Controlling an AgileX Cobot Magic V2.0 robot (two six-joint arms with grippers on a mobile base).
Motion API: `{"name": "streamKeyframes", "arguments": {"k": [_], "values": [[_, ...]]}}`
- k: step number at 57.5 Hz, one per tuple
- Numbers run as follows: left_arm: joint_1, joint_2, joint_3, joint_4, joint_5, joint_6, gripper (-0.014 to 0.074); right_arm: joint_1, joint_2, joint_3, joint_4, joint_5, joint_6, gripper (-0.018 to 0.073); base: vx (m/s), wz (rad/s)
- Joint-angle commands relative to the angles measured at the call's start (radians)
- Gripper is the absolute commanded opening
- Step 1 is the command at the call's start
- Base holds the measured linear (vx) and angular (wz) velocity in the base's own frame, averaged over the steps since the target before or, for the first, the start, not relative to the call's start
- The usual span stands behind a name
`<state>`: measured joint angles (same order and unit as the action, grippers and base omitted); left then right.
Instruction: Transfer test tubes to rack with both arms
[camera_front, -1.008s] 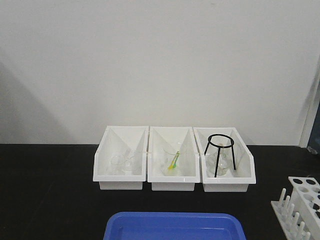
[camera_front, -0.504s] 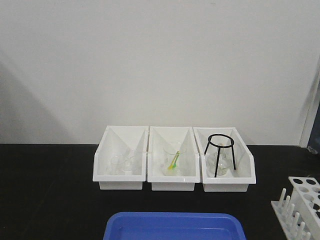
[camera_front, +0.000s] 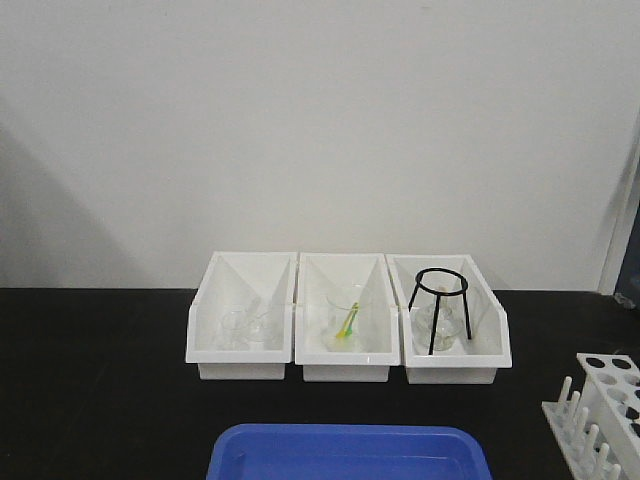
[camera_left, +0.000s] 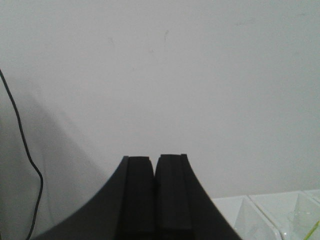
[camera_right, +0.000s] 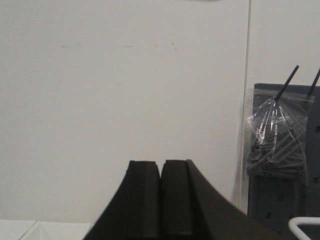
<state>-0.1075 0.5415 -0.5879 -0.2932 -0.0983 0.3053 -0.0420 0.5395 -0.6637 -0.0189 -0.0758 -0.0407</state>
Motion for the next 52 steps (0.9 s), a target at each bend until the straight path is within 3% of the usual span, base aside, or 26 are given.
{"name": "streamKeyframes", "arguments": {"k": [1,19,30,39,47,52], "values": [[-0.001,0.155,-0.124,-0.007,-0.041,0.007,-0.002,-0.003,0.128,-0.101,-0.004,-0.102,-0.002,-0.0008,0.0,0.0],[-0.001,0.328,-0.215,-0.002,-0.033,0.008,-0.0003,-0.003,0.273,-0.124,-0.001,-0.104,-0.001,-0.0002,0.0,0.0],[-0.001,0.328,-0.215,0.103,0.039,0.007,0.011,-0.003,0.275,-0.124,-0.003,-0.05,-0.001,0.0054,0.0,0.0],[-0.001,0.328,-0.215,0.208,0.089,0.007,0.032,-0.003,0.279,-0.124,-0.002,-0.022,-0.001,0.0223,0.0,0.0],[-0.001,0.328,-0.213,0.268,0.11,0.007,0.0538,-0.003,0.282,-0.124,-0.001,0.0,-0.001,0.0482,0.0,0.0],[-0.001,0.328,-0.211,0.274,0.109,0.005,0.0628,-0.003,0.284,-0.124,-0.001,0.0,-0.001,0.0632,0.0,0.0]]}}
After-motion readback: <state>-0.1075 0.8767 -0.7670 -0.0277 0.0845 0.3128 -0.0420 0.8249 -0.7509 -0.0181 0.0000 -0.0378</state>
